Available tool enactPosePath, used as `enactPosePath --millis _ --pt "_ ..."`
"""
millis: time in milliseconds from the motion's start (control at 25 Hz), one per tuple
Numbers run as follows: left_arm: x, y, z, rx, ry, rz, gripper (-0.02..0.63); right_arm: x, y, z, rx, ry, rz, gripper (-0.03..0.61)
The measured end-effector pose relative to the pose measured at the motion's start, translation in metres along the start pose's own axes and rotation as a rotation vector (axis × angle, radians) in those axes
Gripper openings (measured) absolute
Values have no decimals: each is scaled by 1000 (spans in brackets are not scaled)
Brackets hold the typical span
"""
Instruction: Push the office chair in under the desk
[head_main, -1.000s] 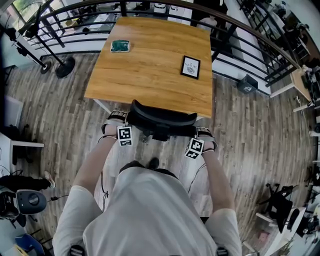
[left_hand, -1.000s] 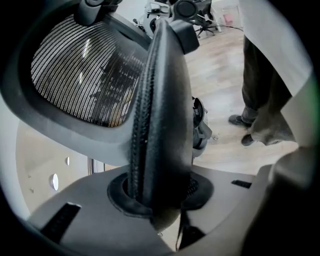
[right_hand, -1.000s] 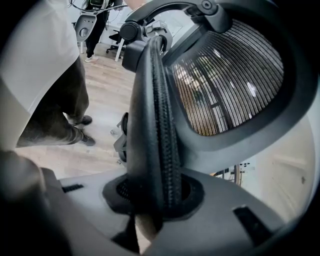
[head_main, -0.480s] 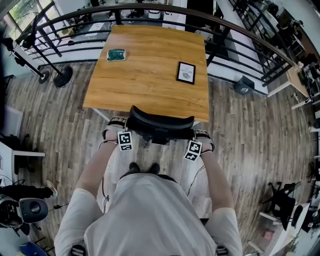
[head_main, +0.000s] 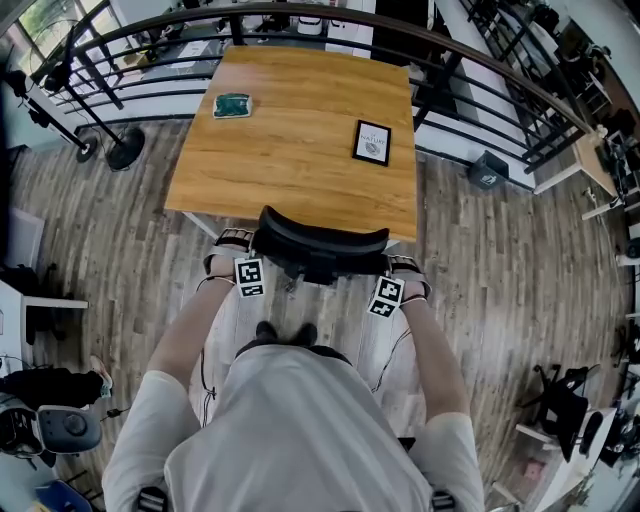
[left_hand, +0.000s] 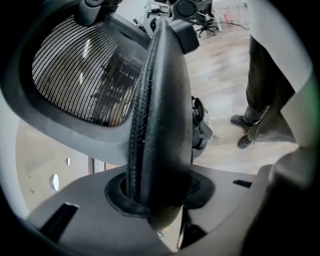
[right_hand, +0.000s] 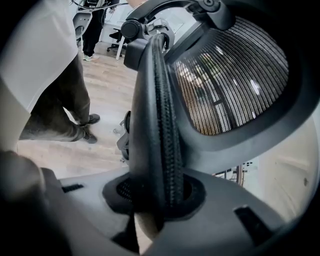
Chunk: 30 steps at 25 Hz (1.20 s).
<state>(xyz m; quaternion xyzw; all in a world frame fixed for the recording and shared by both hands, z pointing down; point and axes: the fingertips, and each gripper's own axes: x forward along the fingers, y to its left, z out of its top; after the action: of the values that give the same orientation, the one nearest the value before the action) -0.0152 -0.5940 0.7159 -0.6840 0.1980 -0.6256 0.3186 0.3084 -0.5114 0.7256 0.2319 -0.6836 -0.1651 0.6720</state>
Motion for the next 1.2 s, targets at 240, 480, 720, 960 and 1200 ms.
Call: enactPosePath --millis 240,480,720,960,1200 --pt "-1 -1 -2 -1 13 -18 143 0 4 -3 -1 37 39 111" --pt "0 -8 -3 -13 35 -52 230 -3 6 -10 15 66 54 178" --pt "-5 -10 -8 -16 56 -73 247 -12 3 -25 34 65 46 179" --pt "-26 -6 -11 -55 57 -95 255 -24 -3 -21 108 37 49 179" --pt "-47 -3 -10 -104 44 -117 253 -45 -5 -17 147 24 98 186"
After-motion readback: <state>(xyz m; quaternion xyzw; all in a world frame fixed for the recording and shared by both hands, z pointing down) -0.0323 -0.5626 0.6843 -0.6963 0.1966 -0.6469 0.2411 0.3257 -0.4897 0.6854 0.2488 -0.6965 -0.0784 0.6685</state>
